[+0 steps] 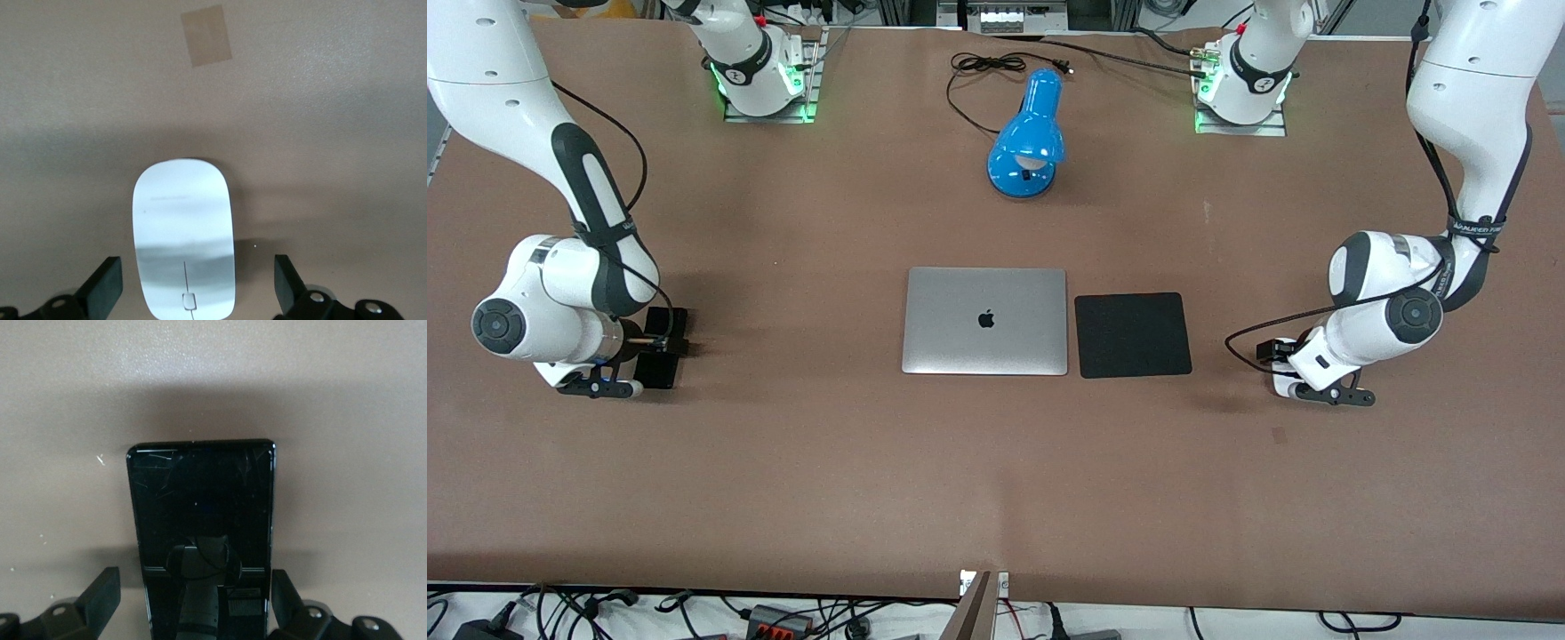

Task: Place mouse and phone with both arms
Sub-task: 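Close the right gripper on the phone while the left gripper grips the mouse, then carry the phone beside the laptop while the left gripper carries the mouse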

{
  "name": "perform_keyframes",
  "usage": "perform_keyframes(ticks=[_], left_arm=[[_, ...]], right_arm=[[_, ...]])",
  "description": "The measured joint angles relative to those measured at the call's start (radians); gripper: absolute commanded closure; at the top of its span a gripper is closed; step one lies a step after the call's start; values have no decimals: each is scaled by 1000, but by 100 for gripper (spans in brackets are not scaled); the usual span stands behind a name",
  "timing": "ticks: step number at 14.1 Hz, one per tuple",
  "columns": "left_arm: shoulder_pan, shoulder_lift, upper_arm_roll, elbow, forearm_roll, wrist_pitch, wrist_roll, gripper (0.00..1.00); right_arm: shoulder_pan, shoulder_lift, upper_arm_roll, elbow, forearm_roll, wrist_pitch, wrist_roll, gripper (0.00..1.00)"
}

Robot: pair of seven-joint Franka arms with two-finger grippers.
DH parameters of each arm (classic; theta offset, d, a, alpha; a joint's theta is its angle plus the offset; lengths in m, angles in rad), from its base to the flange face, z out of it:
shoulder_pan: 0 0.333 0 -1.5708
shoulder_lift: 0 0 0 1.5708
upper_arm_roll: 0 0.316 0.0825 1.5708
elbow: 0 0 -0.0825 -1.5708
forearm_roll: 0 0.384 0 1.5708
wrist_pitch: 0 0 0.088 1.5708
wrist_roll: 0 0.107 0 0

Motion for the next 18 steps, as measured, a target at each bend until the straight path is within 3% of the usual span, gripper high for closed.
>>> perform_keyframes(ticks=[5,6,9,10,12,13,18], left_arm=[[5,16,0,-1,16,12,2,0],[7,20,0,-1,17,13,3,4],[12,24,0,-1,17,17,4,30],[13,24,0,-1,17,18,4,39],[13,24,0,-1,17,19,4,58],[13,24,0,-1,17,20,4,63],[7,8,-34,11,17,20,1,74]], right_arm=[[0,17,0,3,-20,27,0,0],[0,17,0,4,-21,27,-2,0],[0,17,2,4,-21,29,-10,59],[0,14,3,8,-22,23,-11,68],[0,12,4,10,-23,25,-12,73],[0,12,4,10,-23,24,-13,73],[32,-29,32,36,-24,-50,-8,74]])
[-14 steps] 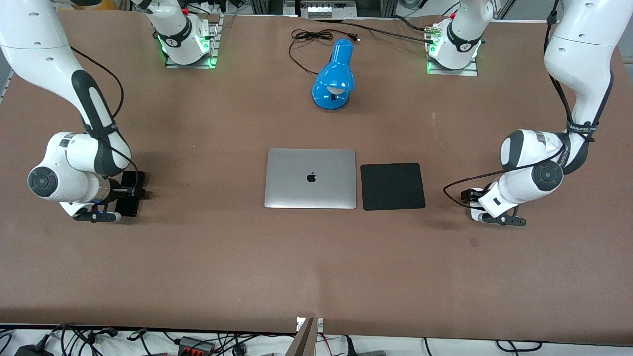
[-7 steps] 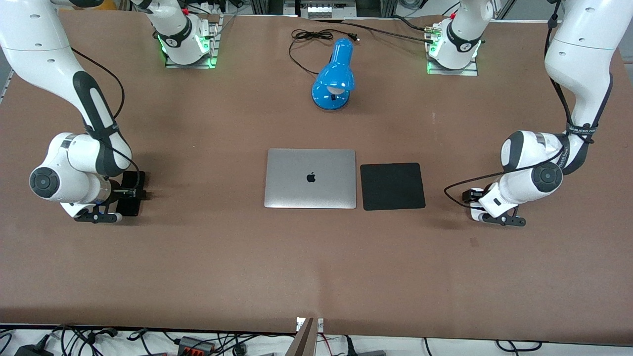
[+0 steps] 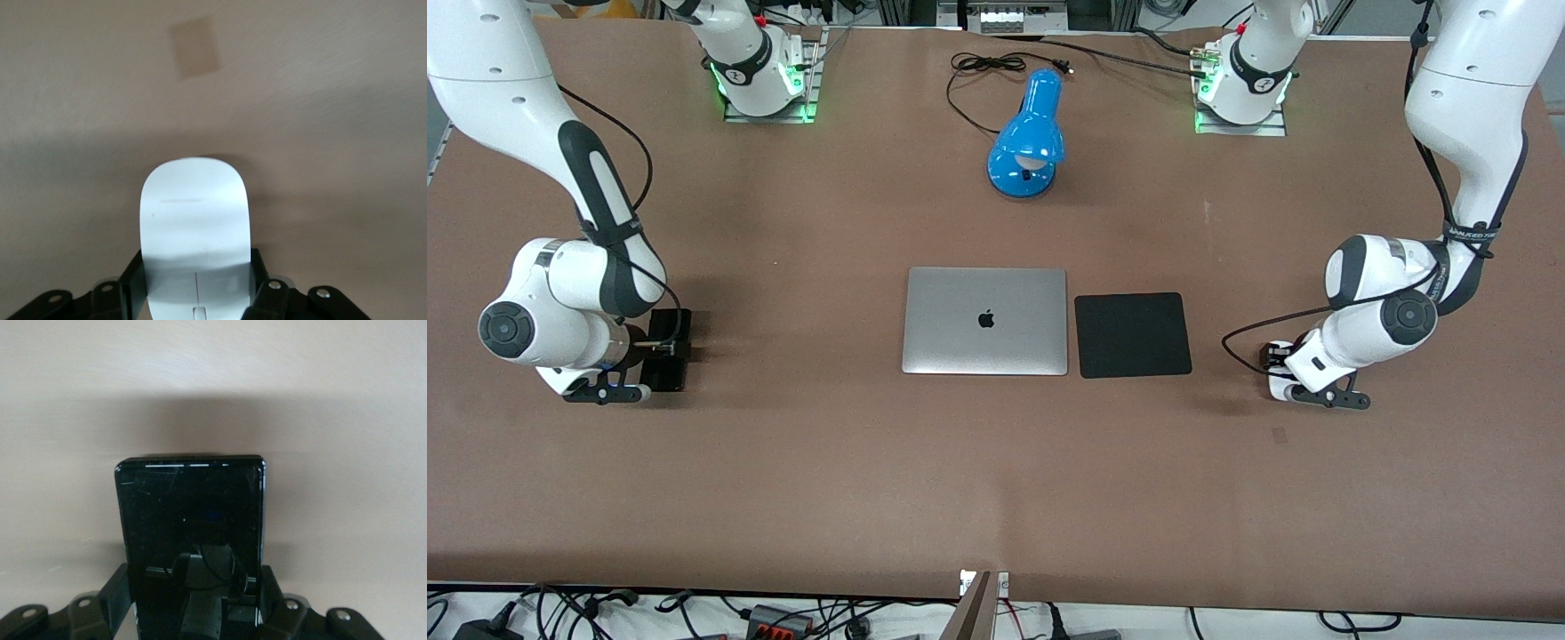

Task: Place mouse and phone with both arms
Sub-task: 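Carry the phone beside the laptop while the left gripper carries the mouse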

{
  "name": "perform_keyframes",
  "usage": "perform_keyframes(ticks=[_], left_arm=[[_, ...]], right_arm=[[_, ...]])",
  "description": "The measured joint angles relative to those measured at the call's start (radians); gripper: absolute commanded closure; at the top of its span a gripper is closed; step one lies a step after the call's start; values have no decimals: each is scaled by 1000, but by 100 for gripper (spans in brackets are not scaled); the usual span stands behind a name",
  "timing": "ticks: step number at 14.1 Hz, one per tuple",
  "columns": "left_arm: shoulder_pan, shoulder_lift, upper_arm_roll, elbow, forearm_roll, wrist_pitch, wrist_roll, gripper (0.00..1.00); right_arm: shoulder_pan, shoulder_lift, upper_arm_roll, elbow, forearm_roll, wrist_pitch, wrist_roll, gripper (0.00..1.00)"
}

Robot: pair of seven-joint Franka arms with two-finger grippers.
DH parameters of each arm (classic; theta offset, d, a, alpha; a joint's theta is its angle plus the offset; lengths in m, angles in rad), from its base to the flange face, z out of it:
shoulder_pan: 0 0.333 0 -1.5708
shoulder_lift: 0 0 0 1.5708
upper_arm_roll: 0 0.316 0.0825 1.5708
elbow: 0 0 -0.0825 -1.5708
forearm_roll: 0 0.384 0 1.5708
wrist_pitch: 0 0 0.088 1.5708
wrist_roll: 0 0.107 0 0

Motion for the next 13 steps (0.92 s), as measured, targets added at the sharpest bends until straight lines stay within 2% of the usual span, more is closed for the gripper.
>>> perform_keyframes(ticks=[3,5,7,9,13], left_arm=[[-21,-25,-108,36,0,-104,-75,74],[-100,-32,-149,79,0,-199,-192,74],[-217,-31,-153,92,0,-228,-318,74],[-287,-10,-152,90,0,-224,-388,74],[-298,65,-146,89,0,-150,-414,72]], right_arm=[[85,-36,12,27,15,-39,76,74],[165,-31,18,40,52,-38,139,74],[259,-6,21,65,84,-38,223,74],[339,31,22,93,93,-37,312,74],[439,87,22,118,103,-20,448,74]])
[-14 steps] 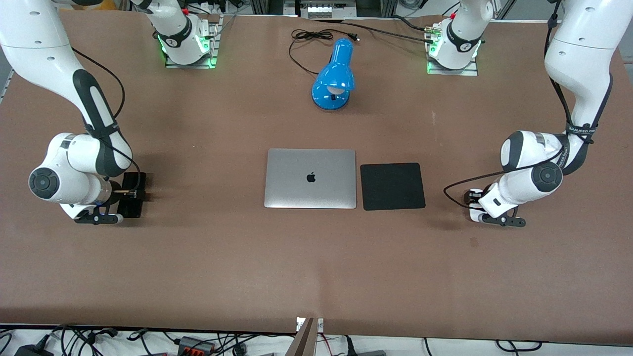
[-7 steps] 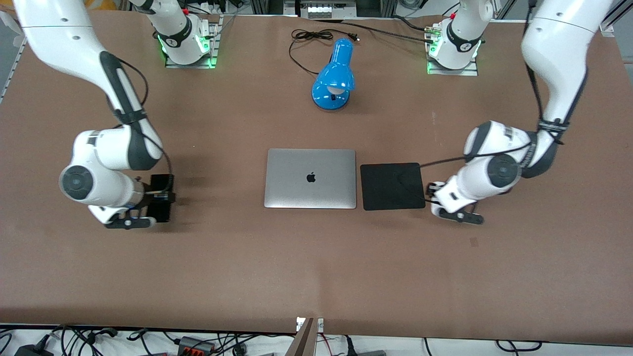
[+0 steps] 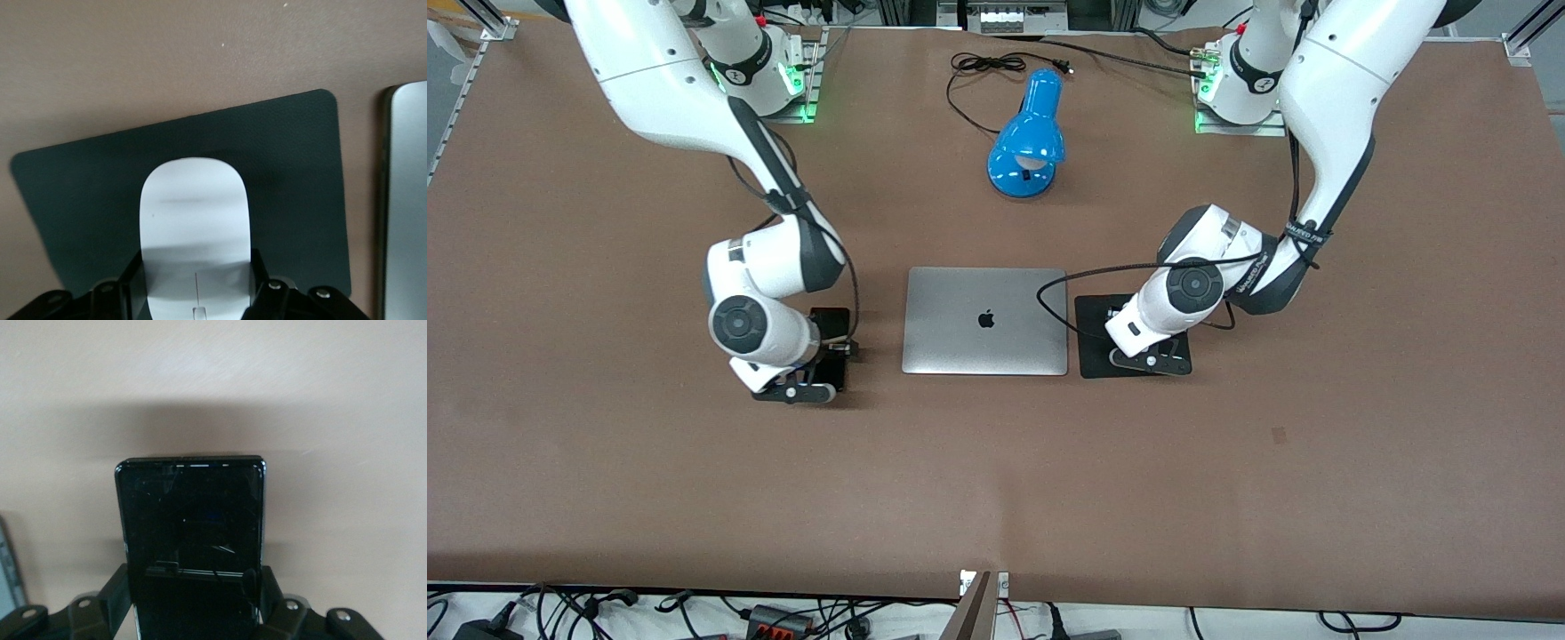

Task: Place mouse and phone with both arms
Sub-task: 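Carry the phone beside the laptop while the left gripper carries the mouse, then release the mouse onto the black pad with the left gripper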

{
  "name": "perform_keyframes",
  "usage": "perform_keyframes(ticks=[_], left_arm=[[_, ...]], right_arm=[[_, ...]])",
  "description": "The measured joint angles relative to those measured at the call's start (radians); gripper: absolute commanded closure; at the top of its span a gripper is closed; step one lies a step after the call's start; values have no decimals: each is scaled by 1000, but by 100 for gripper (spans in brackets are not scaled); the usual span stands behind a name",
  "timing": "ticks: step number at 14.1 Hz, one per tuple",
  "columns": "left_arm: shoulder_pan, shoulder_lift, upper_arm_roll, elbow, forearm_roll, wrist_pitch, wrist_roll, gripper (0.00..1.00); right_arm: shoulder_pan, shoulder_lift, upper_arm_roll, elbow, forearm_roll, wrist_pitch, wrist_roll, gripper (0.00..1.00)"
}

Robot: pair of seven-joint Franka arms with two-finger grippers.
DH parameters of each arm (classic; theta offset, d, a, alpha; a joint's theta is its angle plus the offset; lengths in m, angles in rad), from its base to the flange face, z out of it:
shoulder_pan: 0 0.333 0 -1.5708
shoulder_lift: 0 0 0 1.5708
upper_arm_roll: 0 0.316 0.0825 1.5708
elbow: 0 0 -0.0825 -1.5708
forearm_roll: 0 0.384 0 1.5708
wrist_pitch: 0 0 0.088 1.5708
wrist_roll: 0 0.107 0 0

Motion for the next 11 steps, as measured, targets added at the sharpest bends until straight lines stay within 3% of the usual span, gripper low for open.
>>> perform_keyframes(ticks=[1,2,3,6,9,10,11], left_arm=[[0,9,1,1,0,5,-4,64],[0,13,2,1,0,6,-8,22],[0,14,2,2,0,6,-13,0],[4,13,3,20,0,-1,-27,0],[20,-18,6,127,0,-169,-33,0],[31,-40,6,181,0,-258,-33,0],[48,-69,6,230,0,-345,-33,0]], right_arm=[[16,6,0,0,3,1,21,74],[27,9,0,0,4,1,27,74],[33,10,0,0,4,1,27,73],[37,10,4,0,5,1,27,73],[43,14,10,-1,5,1,27,69],[48,18,11,-1,5,5,27,59],[53,25,11,-2,6,15,29,13]])
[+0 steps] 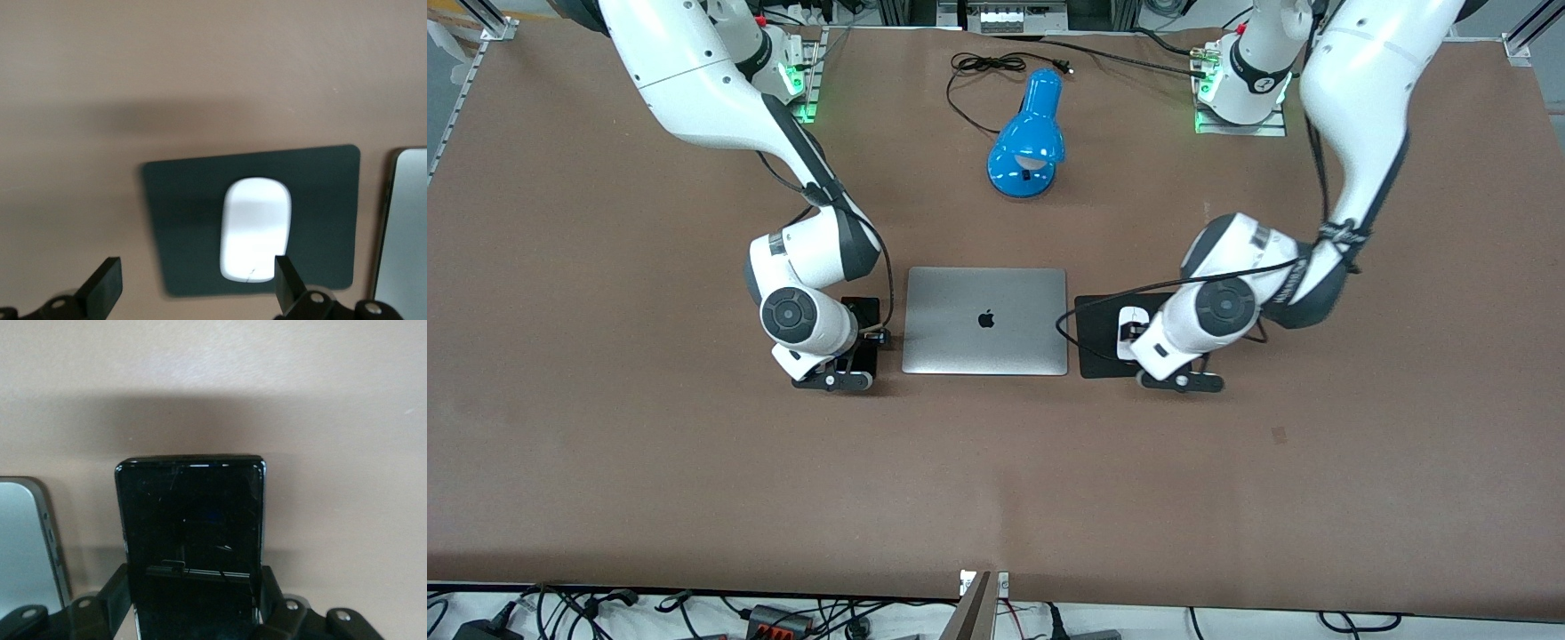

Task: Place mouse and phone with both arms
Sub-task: 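Release the mouse onto the black pad with the left gripper, then release the phone beside the laptop while the left gripper withdraws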

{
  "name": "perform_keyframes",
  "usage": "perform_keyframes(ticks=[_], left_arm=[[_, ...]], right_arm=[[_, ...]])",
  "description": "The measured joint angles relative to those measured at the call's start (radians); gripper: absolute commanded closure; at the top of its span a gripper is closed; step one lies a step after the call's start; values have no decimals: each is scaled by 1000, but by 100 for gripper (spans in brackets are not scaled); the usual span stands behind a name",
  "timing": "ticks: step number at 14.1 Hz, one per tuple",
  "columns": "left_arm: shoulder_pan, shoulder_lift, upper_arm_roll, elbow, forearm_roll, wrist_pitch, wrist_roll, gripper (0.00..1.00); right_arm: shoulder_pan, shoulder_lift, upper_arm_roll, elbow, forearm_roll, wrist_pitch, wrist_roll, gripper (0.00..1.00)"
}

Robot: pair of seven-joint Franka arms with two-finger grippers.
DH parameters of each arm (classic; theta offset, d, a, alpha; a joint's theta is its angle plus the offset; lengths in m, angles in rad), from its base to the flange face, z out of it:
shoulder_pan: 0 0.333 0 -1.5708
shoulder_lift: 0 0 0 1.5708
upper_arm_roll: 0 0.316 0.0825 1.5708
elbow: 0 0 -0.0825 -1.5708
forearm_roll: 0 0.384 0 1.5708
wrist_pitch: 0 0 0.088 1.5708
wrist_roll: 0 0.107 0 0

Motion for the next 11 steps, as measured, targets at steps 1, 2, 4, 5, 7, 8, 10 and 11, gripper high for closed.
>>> perform_keyframes(ticks=[1,2,4,5,7,8,10,11], left_arm=[[18,-34,0,39,0,-72,1,0],[38,-71,0,67,0,-131,8,0],[80,-144,-1,101,0,-218,43,0],[104,-177,-1,112,0,-255,71,0],[150,-229,-1,131,0,-334,149,0],[168,-248,-1,150,0,-370,182,0],[190,-273,-1,219,0,-442,214,0],[194,-280,-1,254,0,-472,216,0]], right_arm=[[4,7,0,0,2,10,6,0],[6,13,0,0,6,16,12,0],[6,8,0,8,16,18,27,0],[5,-4,-1,17,17,17,36,0],[-1,-62,-8,36,17,-17,42,0],[-7,-103,-13,46,17,-54,42,0],[-38,-189,-19,73,16,-132,41,0],[-61,-227,-20,95,16,-173,32,0]])
